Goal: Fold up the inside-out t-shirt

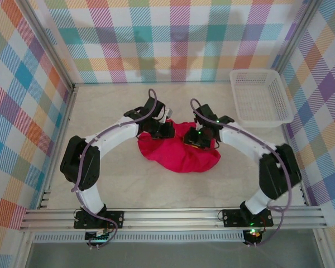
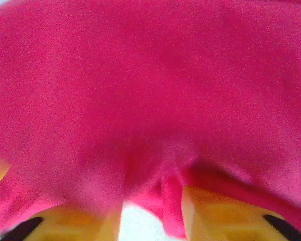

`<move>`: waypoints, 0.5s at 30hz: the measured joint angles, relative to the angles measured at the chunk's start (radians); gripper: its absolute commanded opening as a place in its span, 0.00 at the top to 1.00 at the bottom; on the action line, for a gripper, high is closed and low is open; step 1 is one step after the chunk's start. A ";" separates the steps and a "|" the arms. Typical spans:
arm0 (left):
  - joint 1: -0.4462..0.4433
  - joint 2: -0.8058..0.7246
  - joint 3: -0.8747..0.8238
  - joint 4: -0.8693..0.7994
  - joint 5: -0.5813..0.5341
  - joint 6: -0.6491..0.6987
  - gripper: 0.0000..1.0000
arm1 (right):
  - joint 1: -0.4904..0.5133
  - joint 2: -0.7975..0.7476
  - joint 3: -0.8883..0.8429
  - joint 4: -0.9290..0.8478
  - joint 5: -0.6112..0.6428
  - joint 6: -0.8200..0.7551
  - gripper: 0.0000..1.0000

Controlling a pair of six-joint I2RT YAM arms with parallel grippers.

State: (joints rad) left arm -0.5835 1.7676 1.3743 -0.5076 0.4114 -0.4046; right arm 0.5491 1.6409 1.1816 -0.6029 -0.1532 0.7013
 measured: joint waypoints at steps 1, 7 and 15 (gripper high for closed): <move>0.000 0.000 0.003 -0.006 0.000 0.000 1.00 | 0.000 0.051 0.023 0.011 0.006 0.003 0.57; 0.021 -0.036 0.004 -0.050 -0.001 0.001 1.00 | 0.000 0.279 0.163 0.051 0.021 0.031 0.84; 0.206 -0.086 0.077 -0.096 0.023 0.000 1.00 | 0.000 0.275 0.392 -0.037 0.003 -0.015 1.00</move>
State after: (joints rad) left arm -0.3779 1.6817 1.4509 -0.6037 0.4339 -0.4042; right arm 0.5491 1.9160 1.5734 -0.6403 -0.1497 0.6861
